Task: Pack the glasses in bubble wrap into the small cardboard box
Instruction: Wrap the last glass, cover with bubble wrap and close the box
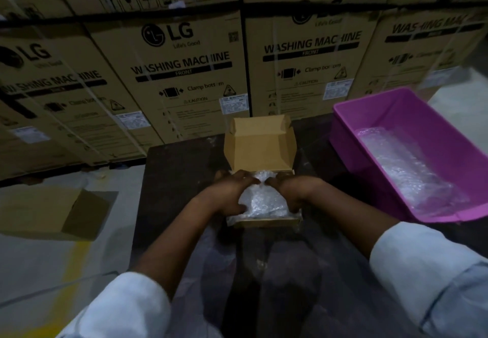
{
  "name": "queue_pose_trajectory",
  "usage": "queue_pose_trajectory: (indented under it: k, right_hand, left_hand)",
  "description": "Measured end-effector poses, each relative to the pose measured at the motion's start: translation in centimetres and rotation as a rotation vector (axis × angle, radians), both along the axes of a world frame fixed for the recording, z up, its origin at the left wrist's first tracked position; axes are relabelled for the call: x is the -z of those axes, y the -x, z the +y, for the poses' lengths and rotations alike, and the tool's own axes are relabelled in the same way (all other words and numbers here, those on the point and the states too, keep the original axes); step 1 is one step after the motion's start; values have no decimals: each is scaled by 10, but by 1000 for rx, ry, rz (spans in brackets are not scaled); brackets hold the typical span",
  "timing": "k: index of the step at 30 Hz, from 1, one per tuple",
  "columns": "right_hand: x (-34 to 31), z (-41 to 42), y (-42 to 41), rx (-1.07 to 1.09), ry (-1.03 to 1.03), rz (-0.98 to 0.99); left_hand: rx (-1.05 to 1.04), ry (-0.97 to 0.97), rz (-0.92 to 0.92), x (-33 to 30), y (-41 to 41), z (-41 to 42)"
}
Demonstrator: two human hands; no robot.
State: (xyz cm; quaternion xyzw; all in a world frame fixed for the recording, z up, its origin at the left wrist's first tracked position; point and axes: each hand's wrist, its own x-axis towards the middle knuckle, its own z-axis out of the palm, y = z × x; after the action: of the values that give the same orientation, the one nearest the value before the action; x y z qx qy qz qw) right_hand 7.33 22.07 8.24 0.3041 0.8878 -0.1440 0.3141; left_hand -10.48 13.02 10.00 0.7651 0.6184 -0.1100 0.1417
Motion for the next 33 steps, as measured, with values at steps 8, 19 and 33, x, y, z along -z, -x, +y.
queue_pose_trajectory:
  k: [8,19,33]
  right_hand:
    - [-16,6,-7,6,-35,79]
    - [-18,10,-10,-25,-93,96]
    - [-13,3,12,35,-20,-28]
  left_hand:
    - [76,60,198,15,-12,2]
    - [45,84,71,3,4,-2]
    - [149,7,314,10,-11,3]
